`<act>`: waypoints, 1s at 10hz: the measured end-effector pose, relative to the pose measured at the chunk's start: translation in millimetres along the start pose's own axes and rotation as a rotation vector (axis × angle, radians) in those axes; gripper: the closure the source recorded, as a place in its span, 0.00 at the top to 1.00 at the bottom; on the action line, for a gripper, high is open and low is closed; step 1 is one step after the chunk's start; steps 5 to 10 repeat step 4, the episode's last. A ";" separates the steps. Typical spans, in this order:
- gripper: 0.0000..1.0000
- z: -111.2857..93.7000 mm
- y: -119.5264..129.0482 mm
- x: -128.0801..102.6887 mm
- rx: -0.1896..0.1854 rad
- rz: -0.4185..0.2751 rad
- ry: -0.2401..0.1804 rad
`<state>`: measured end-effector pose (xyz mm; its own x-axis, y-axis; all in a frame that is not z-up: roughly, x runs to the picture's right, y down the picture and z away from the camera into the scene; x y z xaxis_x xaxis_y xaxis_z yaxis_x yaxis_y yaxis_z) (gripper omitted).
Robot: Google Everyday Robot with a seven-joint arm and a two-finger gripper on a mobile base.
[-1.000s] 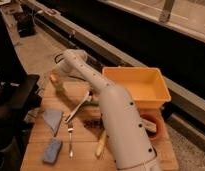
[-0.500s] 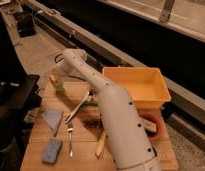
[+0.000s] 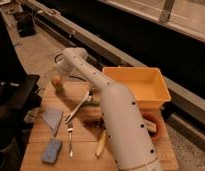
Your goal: Place apple in plastic cup
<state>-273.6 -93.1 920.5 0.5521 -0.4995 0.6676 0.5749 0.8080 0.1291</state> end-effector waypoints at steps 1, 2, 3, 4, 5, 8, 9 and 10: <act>0.69 -8.4 -3.1 0.5 0.001 -0.006 0.019; 0.69 -19.6 -5.3 1.9 0.000 -0.010 0.042; 0.69 -29.9 -5.5 4.7 -0.003 -0.004 0.055; 0.69 -29.6 -4.5 4.8 -0.006 -0.004 0.055; 0.69 -29.6 -4.5 4.8 -0.006 -0.004 0.055; 0.69 -29.6 -4.5 4.8 -0.006 -0.004 0.055; 0.69 -29.6 -4.5 4.8 -0.006 -0.004 0.055; 0.69 -29.6 -4.5 4.8 -0.006 -0.004 0.055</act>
